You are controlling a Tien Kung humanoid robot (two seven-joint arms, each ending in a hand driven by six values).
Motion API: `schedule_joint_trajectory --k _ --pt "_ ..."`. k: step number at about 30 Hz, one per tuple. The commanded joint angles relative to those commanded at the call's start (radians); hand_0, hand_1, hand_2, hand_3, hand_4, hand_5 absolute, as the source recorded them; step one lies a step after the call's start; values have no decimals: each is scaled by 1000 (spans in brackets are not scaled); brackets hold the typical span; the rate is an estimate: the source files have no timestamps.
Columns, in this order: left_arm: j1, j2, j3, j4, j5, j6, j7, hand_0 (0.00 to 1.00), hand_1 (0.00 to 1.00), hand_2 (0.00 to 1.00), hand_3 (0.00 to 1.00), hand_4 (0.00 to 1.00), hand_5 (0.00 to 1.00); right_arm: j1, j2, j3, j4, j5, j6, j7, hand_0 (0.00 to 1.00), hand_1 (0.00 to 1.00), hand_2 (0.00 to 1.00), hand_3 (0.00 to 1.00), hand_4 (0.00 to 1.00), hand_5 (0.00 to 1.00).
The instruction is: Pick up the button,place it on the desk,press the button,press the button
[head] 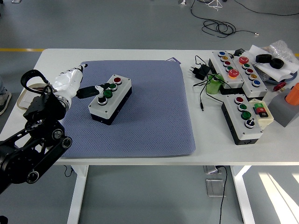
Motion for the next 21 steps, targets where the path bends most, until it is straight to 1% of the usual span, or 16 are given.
schedule_joint_trajectory --k 5,6,9,10,11,12,13,16,17,18,21 --pt "-16 -26 24 37 -3 -1 0 955 998 998 998 998 831 4 -1 0 0 -1 0 1 787 797 817 751 412 479" --pt "-20 -33 27 45 -10 2 0 940 998 998 998 998 825 4 -1 -1 0 1 0 1 787 797 817 751 412 479" --pt "-29 -49 37 64 -30 7 0 940 998 998 998 998 825 7 -1 -2 0 3 0 2 787 797 817 751 412 479" --pt "-37 -59 41 78 -36 11 0 940 998 998 998 998 825 8 -1 -3 0 4 0 2 787 797 817 751 412 479" --pt "-39 -61 42 81 -38 12 0 940 998 998 998 998 825 8 -1 -3 0 4 0 3 787 797 817 751 412 479" --pt "-46 -68 45 94 -43 12 0 918 998 998 998 998 833 9 -1 -3 0 5 0 3 787 797 817 751 412 479" --pt "-53 -73 51 106 -48 10 0 918 998 998 998 998 833 10 -1 -3 0 4 0 3 787 797 817 751 412 479" --pt "-70 -78 72 135 -72 3 0 918 998 998 998 998 833 12 -2 -3 0 3 0 4 787 797 817 751 412 479" --pt "-80 -80 84 154 -84 3 0 918 998 998 998 998 833 13 -3 -2 0 2 0 4 787 797 817 751 412 479" --pt "-85 -82 90 167 -88 3 0 827 998 998 998 998 762 14 -3 -1 0 2 0 4 787 797 817 751 412 479" --pt "-99 -87 104 198 -98 0 0 827 998 998 998 998 762 15 -4 0 0 2 -1 4 787 797 817 751 412 479"
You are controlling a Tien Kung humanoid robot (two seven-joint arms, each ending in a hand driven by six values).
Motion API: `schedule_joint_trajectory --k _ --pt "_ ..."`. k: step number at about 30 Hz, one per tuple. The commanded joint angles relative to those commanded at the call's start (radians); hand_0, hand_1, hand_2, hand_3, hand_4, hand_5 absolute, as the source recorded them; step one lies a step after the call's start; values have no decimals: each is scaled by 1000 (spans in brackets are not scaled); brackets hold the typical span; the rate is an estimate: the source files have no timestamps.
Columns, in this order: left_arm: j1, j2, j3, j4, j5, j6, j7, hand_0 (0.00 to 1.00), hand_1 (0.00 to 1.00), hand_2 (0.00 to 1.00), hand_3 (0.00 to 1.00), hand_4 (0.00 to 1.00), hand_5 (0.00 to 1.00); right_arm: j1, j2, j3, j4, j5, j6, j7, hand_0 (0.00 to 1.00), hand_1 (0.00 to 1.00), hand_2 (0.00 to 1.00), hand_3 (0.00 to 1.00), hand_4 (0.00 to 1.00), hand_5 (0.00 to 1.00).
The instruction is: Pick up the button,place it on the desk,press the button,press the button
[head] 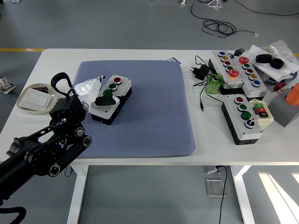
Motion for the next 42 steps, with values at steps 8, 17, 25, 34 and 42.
schedule_joint_trajectory --k 8,17,25,34,42 --pt "-44 -34 41 111 5 3 0 812 990 998 998 998 688 2 0 -1 0 0 -1 -2 787 797 817 751 412 479" --pt "-87 -65 82 208 26 11 0 731 923 998 998 998 551 4 -1 -3 0 -1 -1 -4 787 797 817 751 412 479" --pt "-110 -77 114 238 87 4 0 649 836 963 998 998 477 5 -2 -4 0 0 -1 -3 787 797 817 751 412 479" --pt "-135 -92 143 262 137 -24 0 550 701 813 998 902 292 5 -3 -7 0 1 0 -2 787 797 817 751 412 479" --pt "-154 -98 171 324 114 -6 0 488 556 649 972 808 108 5 -4 -4 0 -2 0 -2 787 797 817 751 412 479"
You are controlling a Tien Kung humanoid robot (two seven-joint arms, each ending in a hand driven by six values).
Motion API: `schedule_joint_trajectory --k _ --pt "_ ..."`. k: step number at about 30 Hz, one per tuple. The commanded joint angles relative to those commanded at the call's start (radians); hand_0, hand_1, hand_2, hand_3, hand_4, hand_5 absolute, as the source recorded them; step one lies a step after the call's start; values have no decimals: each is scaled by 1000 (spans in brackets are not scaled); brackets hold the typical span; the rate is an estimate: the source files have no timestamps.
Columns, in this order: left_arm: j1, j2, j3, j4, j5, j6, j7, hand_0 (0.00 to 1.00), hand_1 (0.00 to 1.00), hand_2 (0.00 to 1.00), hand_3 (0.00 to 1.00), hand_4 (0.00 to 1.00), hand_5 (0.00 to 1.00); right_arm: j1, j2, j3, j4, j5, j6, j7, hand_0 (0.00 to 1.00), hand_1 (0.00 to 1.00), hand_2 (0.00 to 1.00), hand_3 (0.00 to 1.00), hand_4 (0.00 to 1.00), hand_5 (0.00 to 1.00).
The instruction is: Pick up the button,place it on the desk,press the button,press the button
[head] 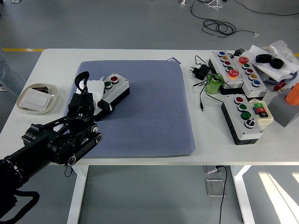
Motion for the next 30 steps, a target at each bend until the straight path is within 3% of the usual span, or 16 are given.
schedule_joint_trajectory --k 2,3,8,9,14,15,16,20,21,23,30 --pt "-1 1 2 4 5 2 0 488 556 649 972 808 108 0 0 0 0 0 -1 0 787 797 817 751 412 479" --pt "-1 2 2 4 12 3 0 503 517 536 922 767 31 0 0 -1 0 1 0 0 787 797 817 751 412 479" --pt "4 9 2 -10 56 19 0 503 517 536 922 767 31 0 1 -1 0 -2 0 -2 787 797 817 751 412 479" --pt "7 12 0 -16 67 28 0 362 397 329 666 726 2 0 1 -1 0 -1 0 -2 787 797 817 751 412 479" --pt "22 27 -12 -40 92 94 0 362 397 329 666 726 2 -1 1 0 0 -1 1 -1 787 797 817 751 412 479" --pt "27 32 -18 -48 96 112 0 334 317 242 437 658 2 -1 1 0 0 -1 1 -1 787 797 817 751 412 479" --pt "31 36 -23 -53 99 125 -6 334 317 242 437 658 2 -1 1 0 0 0 0 -1 787 797 817 751 412 479" --pt "47 53 -55 -77 93 179 -132 334 317 242 437 658 2 -2 2 1 0 0 0 -1 787 797 817 751 412 479" --pt "49 57 -64 -81 80 189 -176 306 283 204 337 580 2 -2 2 2 0 0 0 -1 787 797 817 751 412 479" --pt "54 65 -79 -92 63 194 -249 306 283 204 337 580 2 -2 2 1 0 0 0 -1 787 797 817 751 412 479" --pt "60 106 -94 -121 34 126 -540 303 286 198 327 567 2 -3 3 3 0 -3 0 -3 787 797 817 751 412 479"
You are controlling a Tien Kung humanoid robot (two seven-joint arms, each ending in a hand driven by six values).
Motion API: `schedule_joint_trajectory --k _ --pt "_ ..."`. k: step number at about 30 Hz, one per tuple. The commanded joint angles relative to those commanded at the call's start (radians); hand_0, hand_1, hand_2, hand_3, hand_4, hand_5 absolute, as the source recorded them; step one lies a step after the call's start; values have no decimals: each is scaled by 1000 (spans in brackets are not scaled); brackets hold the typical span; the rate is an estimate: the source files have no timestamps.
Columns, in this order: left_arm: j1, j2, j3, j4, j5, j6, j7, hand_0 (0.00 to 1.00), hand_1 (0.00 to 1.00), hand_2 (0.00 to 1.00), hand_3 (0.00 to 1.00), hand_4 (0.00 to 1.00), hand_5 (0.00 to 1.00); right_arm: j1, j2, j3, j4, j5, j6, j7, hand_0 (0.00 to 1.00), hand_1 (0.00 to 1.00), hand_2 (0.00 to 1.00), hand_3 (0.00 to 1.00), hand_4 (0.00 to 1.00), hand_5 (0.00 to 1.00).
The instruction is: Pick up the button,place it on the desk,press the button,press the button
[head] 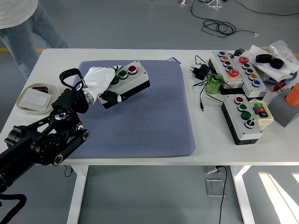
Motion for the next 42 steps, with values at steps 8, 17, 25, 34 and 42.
schedule_joint_trajectory --k 8,17,25,34,42 --pt "9 26 19 -19 130 0 -214 329 305 203 327 548 2 -2 0 0 0 1 0 1 787 797 817 751 412 479" --pt "9 27 32 -15 148 -18 -229 342 312 208 317 554 2 -2 1 -1 0 1 -1 -1 787 797 817 751 412 479" --pt "6 19 52 14 124 -53 -228 378 355 259 354 593 2 -5 0 -2 0 0 0 -1 787 797 817 751 412 479" --pt "6 21 56 24 118 -60 -239 508 552 534 539 687 2 -3 0 -3 0 2 1 0 787 797 817 751 412 479" --pt "8 23 58 28 114 -66 -246 478 585 634 669 801 64 -3 0 -4 0 2 1 0 787 797 817 751 412 479"
